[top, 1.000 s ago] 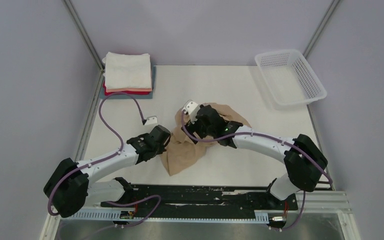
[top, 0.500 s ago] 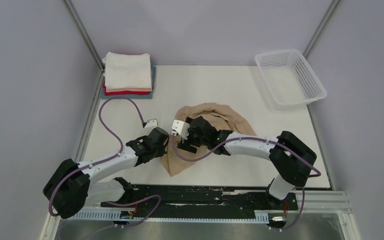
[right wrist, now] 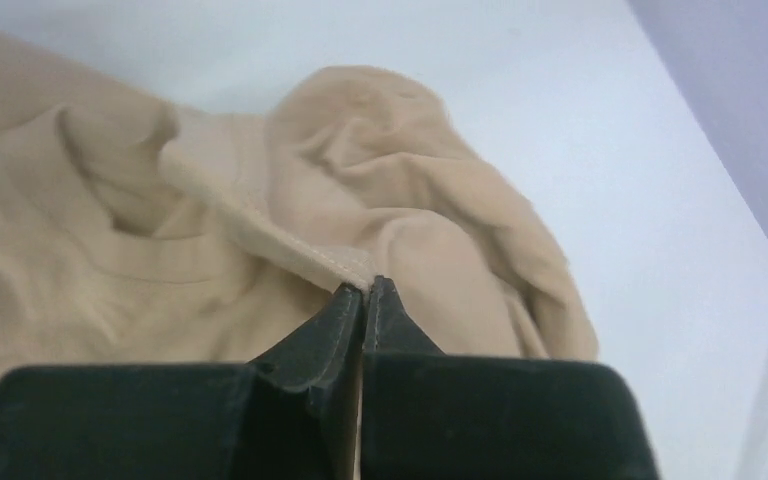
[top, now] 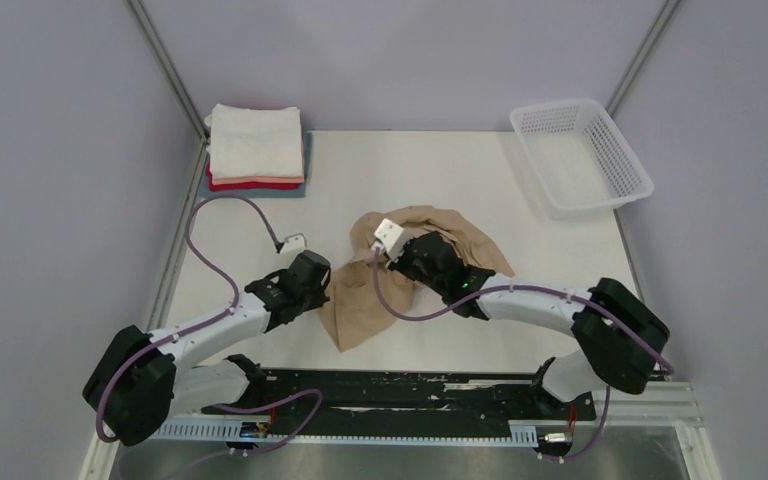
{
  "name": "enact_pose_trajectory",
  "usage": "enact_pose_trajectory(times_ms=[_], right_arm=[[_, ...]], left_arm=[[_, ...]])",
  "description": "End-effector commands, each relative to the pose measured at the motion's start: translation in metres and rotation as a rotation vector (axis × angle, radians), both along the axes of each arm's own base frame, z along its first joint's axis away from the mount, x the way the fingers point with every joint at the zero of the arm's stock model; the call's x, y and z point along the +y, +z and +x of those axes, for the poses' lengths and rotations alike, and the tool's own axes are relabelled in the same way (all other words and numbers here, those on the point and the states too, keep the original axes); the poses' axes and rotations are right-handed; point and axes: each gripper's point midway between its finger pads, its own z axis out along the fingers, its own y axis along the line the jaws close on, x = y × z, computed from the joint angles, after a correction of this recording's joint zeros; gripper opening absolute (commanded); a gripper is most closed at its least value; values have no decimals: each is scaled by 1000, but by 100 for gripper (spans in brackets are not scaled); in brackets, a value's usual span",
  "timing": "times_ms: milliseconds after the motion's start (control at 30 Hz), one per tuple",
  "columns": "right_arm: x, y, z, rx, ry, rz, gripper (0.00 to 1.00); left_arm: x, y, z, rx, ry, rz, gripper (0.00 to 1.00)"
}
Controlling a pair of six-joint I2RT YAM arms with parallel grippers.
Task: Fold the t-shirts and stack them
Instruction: Flatten out the tshirt
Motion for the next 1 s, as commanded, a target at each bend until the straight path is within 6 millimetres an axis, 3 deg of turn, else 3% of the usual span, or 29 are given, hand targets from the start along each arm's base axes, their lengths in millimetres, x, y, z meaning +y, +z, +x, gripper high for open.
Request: enact_pose_trajectory(times_ms=[0,167,233,333,367,467,500,533,567,600,633,667,700,967], right_arm=[[-56,79,42,-56,-290,372,0],[-161,120,75,-93,-563,640,0],[-198,145,84,-140,-645,726,0],[-221,199,81,-240,-641,795,0],[-225,216,77,-272,-627,798,0],[-230,274,59,-363,-576,840,0],[-230,292,52,-385,-553,857,0],[-231,311,45,-410,-534,876,0],[-231,330,35,-435,-509,894,0],[-231,347,26,-457,-480,910,0],[-232,364,16,-481,-455,927,0],[-231,380,5,-506,-423,942,0],[-231,395,-8,-529,-388,956,0],[-228,503,-119,-691,-93,1043,0]], left_arm=[[18,16,19,-72,127,-36,0],[47,36,45,-130,260,-42,0],[56,57,59,-183,301,-49,0],[71,107,78,-300,371,-27,0],[74,121,78,-327,374,-21,0],[79,192,86,-490,379,-57,0],[80,226,85,-576,378,-110,0],[80,242,82,-614,360,-120,0],[83,276,76,-705,357,-172,0],[83,292,71,-747,335,-184,0],[86,323,61,-825,328,-231,0],[85,337,55,-858,293,-240,0],[89,365,42,-926,282,-277,0],[87,504,-48,-1245,32,-450,0]])
